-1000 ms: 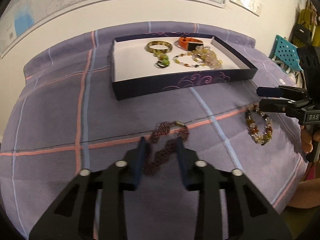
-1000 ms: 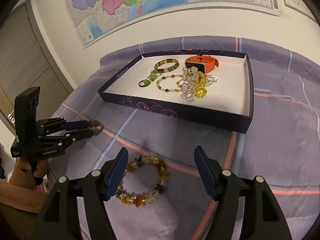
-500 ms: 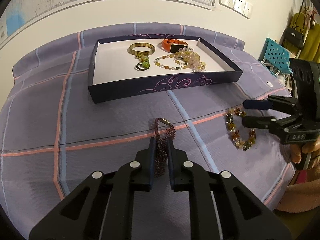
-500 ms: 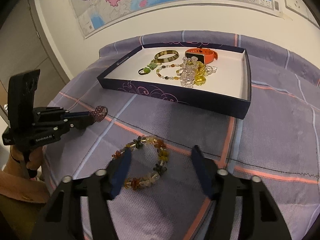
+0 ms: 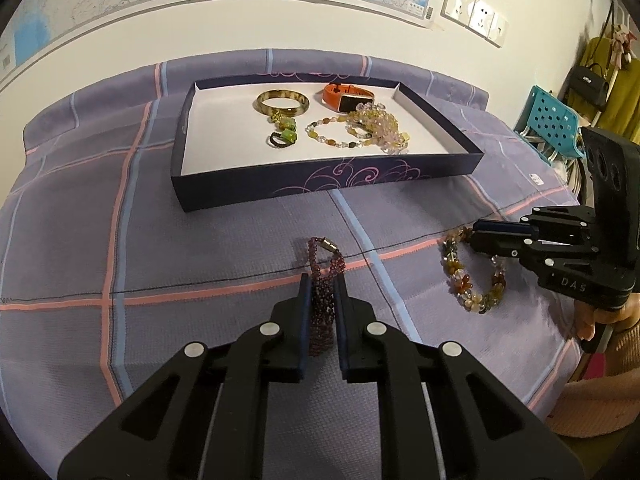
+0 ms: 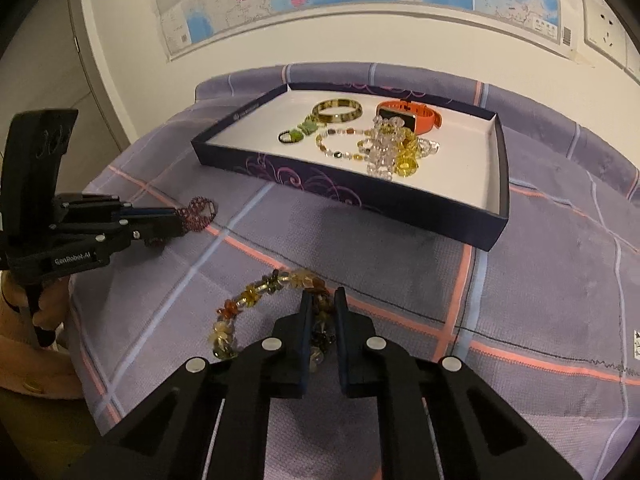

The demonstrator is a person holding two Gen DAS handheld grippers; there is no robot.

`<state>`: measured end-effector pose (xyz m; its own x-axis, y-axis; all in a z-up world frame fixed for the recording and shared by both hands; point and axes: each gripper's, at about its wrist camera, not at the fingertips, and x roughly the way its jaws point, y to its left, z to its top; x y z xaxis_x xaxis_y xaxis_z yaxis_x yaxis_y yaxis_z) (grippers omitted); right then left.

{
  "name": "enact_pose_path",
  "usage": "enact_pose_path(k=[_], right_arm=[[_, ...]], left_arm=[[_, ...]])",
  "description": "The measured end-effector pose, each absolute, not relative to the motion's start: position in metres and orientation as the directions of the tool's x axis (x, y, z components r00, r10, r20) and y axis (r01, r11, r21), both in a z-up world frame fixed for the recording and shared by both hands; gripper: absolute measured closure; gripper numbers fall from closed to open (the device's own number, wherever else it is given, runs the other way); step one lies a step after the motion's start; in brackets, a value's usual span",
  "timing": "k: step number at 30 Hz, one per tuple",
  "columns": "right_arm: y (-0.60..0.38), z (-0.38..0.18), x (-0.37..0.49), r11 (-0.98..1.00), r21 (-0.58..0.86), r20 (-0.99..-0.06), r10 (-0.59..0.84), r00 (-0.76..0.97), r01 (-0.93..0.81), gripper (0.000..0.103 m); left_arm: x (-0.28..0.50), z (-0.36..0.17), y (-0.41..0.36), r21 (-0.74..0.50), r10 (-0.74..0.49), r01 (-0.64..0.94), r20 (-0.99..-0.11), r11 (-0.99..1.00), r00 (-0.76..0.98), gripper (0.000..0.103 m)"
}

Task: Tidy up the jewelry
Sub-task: 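Grasp the maroon beaded bracelet with the left gripper while the right grasps the multicolour gemstone bracelet, then lift and carry the maroon and gemstone bracelets over the box tray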

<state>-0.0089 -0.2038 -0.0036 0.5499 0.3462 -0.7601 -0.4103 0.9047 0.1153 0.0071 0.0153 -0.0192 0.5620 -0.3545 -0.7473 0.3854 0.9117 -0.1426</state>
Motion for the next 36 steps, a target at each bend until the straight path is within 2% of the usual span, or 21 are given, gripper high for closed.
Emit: enact_pose_path(k=[13,14,15,19,20,23,25,27,31,35,36], right_arm=[[-0.201,0.034,-0.014,0.889,0.116,-0.691,0.392,0.607,-0.442,0.095],[-0.201,0.036,-0.015,0.889,0.114,-0.687,0.393,0.611,-0.443,0.095],[-0.201,0.038,-0.016,0.889,0.113,-0.683,0.394,0.615,-0.444,0.095],[-0.199,0.044,-0.016,0.887,0.106,-0.672,0.397,0.625,-0.449,0.095],[-0.199,0.044,-0.016,0.887,0.106,-0.673,0.396,0.625,-0.449,0.095],[-0.200,0.044,-0.015,0.888,0.112,-0.675,0.398,0.622,-0.447,0.095],[-0.200,0.044,-0.014,0.889,0.113,-0.677,0.396,0.620,-0.445,0.095],[-0.200,0.043,-0.014,0.889,0.113,-0.678,0.396,0.620,-0.444,0.095],[-0.200,0.043,-0.015,0.889,0.113,-0.678,0.395,0.620,-0.443,0.095],[-0.200,0.042,-0.015,0.890,0.116,-0.677,0.396,0.620,-0.442,0.095],[-0.200,0.042,-0.015,0.890,0.118,-0.677,0.397,0.620,-0.441,0.095]], left_arm=[[0.005,-0.006,0.015,-0.150,-0.376,0.399,-0.722,0.905,0.581,0.092],[0.005,-0.005,0.015,-0.151,-0.379,0.403,-0.720,0.903,0.581,0.099],[0.006,-0.005,0.015,-0.154,-0.383,0.405,-0.720,0.901,0.579,0.100],[0.005,-0.004,0.015,-0.148,-0.387,0.417,-0.718,0.897,0.578,0.100],[0.004,-0.006,0.015,-0.146,-0.387,0.421,-0.723,0.895,0.572,0.099],[0.002,-0.010,0.019,-0.145,-0.386,0.424,-0.731,0.894,0.563,0.073],[-0.002,-0.012,0.018,-0.130,-0.384,0.437,-0.732,0.890,0.563,0.070],[-0.004,-0.015,0.017,-0.121,-0.383,0.450,-0.738,0.885,0.556,0.061],[-0.005,-0.026,0.012,-0.088,-0.354,0.460,-0.769,0.883,0.532,0.068],[-0.008,-0.028,0.011,-0.072,-0.342,0.462,-0.773,0.884,0.535,0.088],[-0.008,-0.028,0.012,-0.073,-0.341,0.459,-0.773,0.885,0.535,0.088]])
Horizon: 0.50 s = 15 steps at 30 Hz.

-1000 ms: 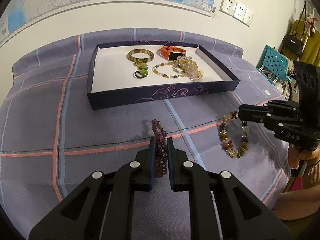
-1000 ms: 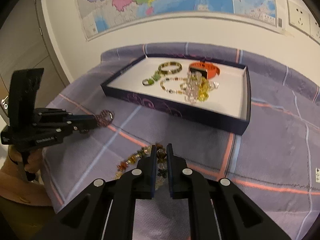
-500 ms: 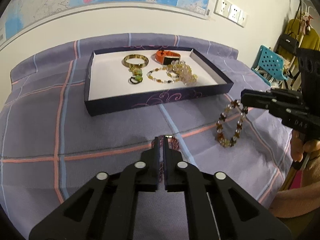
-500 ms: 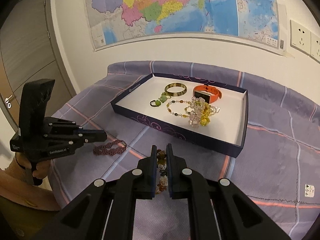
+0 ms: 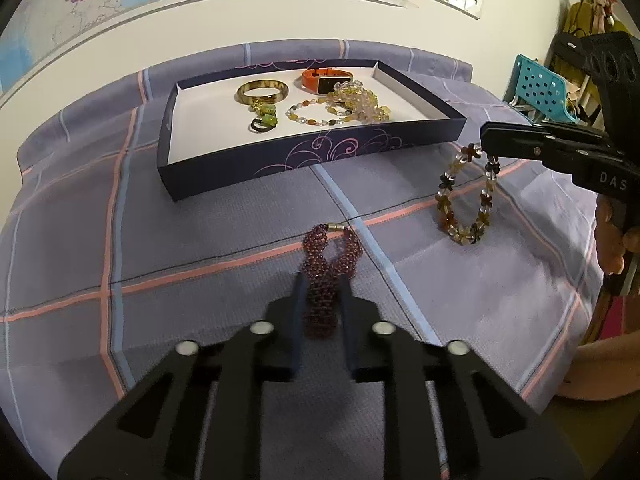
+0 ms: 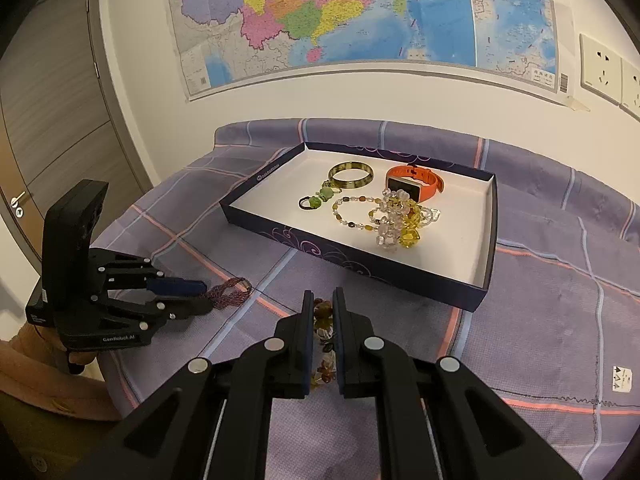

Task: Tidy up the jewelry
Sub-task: 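Lift and carry the maroon and gemstone bracelets over the box tray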

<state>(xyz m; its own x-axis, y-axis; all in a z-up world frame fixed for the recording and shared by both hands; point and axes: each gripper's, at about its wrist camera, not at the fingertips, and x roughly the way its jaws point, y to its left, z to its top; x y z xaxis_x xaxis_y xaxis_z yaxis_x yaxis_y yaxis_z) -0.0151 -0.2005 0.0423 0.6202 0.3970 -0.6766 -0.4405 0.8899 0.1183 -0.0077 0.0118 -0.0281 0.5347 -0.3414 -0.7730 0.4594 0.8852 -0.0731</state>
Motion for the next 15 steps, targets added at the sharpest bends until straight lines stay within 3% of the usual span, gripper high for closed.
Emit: enact_pose_path(k=[13,14,15], right_arm=[[-0.199,0.056,-0.018,0.883,0.114,-0.641,0.415,0.646,-0.455,0.095],[-0.198,0.058,-0.018,0.881,0.112,-0.638,0.418,0.647,-0.459,0.096],[-0.198,0.059,-0.018,0.881,0.109,-0.637,0.418,0.648,-0.461,0.103]], left_arm=[[-0.012,-0.001,0.018,-0.113,-0.387,0.450,-0.715,0.886,0.582,0.090],[-0.013,0.001,0.017,-0.115,-0.391,0.452,-0.712,0.884,0.584,0.090],[-0.013,0.003,0.017,-0.116,-0.394,0.454,-0.707,0.884,0.587,0.090]])
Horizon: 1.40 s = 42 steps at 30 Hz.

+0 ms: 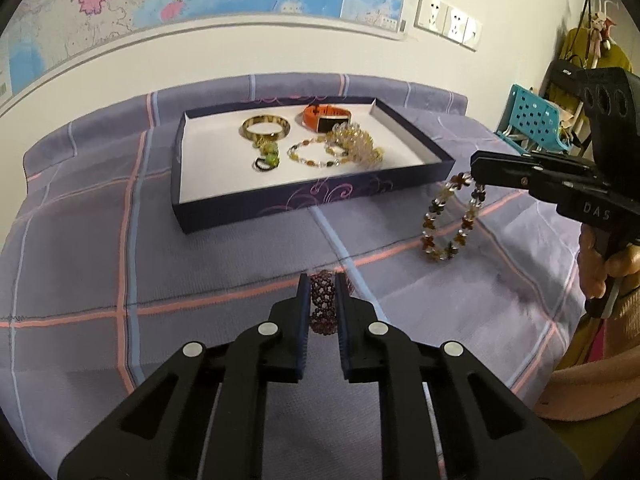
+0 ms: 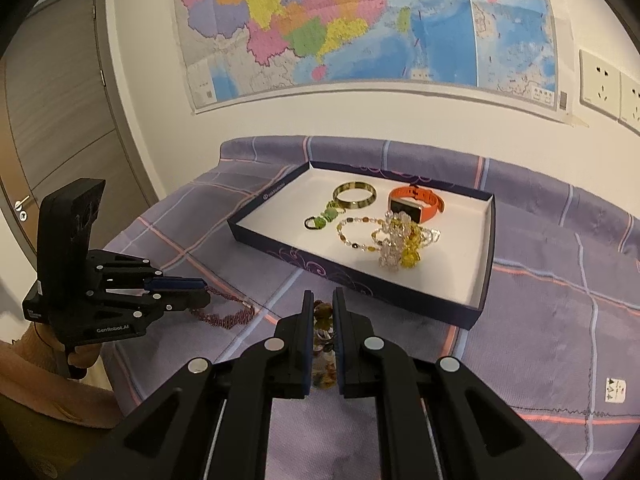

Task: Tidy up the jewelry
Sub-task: 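Lift and carry the maroon and gemstone bracelets over the box tray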

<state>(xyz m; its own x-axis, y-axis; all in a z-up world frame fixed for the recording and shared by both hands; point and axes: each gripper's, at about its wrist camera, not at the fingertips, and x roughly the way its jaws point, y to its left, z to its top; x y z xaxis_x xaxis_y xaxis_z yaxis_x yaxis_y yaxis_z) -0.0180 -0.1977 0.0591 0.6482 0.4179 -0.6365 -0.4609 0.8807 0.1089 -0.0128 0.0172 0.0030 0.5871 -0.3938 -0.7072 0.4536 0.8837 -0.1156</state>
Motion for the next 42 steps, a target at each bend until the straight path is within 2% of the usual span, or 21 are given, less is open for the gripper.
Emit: enact_pose_path(k=[6,11,12,14,18,24,25,26,42], right_arm=[[-0.198,0.068,-0.018,0.878,0.097,-0.620,0.421,0.662,-0.468,0.103],[-0.202,0.053,-0.010,0.890,0.089,-0.665,0.387,0.639,-0.446,0.102],[-0.204,0.047,-0.007,0.893,0.102,-0.681,0.383,0.623,-0.438,0.091],[-0.210,0.034,-0.003,0.911,0.093,-0.707,0.344,0.618,-0.401,0.078],[-0.217,0.008,0.011,0.930,0.101,-0.762,0.300,0.574,-0.352,0.078],[-0.215,-0.009,0.022,0.938,0.078,-0.781,0.268,0.564,-0.337,0.078],[-0.212,-0.009,0.022,0.938,0.062,-0.782,0.259,0.566,-0.342,0.081],[-0.210,-0.009,0.022,0.936,0.057,-0.782,0.257,0.568,-0.346,0.096],[-0.198,0.060,0.000,0.904,0.021,-0.649,0.337,0.682,-0.427,0.096]], left_arm=[[-0.014,0.013,0.016,-0.116,-0.406,0.462,-0.689,0.879,0.600,0.090],[-0.013,0.012,0.018,-0.117,-0.405,0.461,-0.692,0.880,0.597,0.090],[-0.013,0.012,0.018,-0.119,-0.405,0.460,-0.694,0.880,0.595,0.090],[-0.014,0.011,0.019,-0.122,-0.406,0.459,-0.695,0.880,0.594,0.090],[-0.014,0.011,0.019,-0.125,-0.408,0.458,-0.693,0.880,0.595,0.090],[-0.013,0.010,0.018,-0.125,-0.407,0.457,-0.695,0.881,0.593,0.090],[-0.013,0.011,0.018,-0.125,-0.406,0.456,-0.695,0.881,0.594,0.090],[-0.013,0.011,0.018,-0.125,-0.405,0.455,-0.695,0.882,0.594,0.090],[-0.010,0.032,0.019,-0.110,-0.412,0.461,-0.657,0.881,0.631,0.090]])
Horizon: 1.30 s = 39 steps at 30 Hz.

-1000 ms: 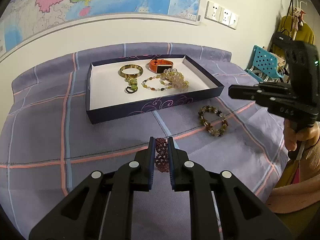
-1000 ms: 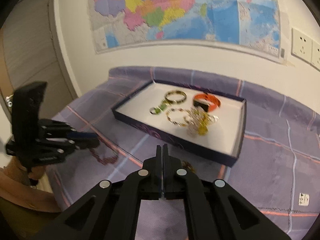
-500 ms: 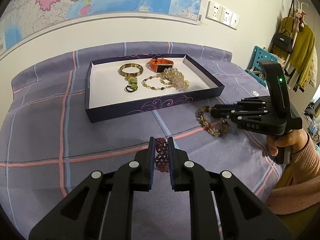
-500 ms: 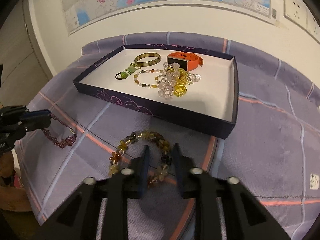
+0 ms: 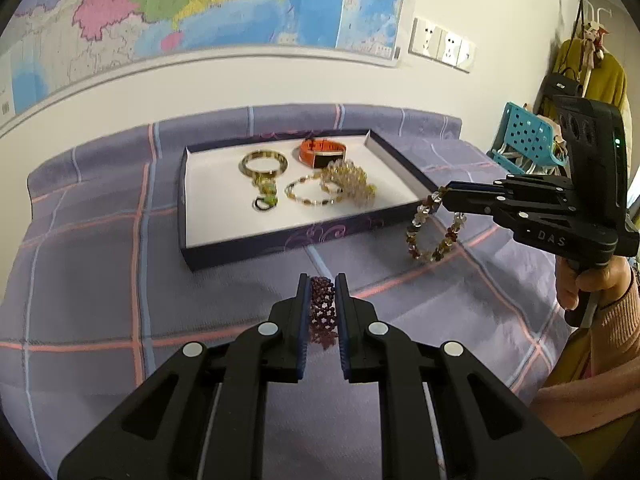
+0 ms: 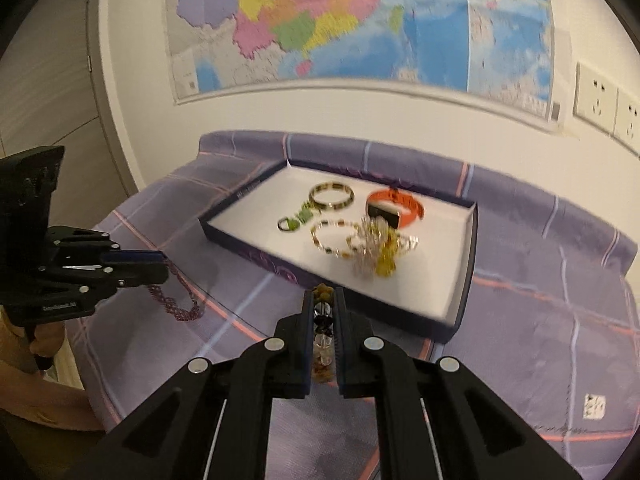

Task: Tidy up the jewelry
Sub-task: 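Lift and carry the maroon and gemstone bracelets over the box tray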

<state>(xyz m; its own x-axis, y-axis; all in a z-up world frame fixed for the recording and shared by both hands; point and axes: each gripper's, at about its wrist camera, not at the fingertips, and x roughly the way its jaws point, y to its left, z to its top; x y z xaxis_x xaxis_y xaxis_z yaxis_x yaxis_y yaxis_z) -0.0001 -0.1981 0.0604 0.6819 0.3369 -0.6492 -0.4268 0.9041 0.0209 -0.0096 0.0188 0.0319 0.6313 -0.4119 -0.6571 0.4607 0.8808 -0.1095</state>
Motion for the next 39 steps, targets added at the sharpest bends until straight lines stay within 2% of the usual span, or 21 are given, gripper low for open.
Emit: enact_pose_path(k=[39], right_arm=[[-0.186,0.095,0.026,0.892,-0.014,-0.577,0.363,0.732,-0.453,0.096]], left_arm=[[0.033,0.095,0.009,-0.014,-0.378,0.449,-0.564,0.893,0.734,0.090]])
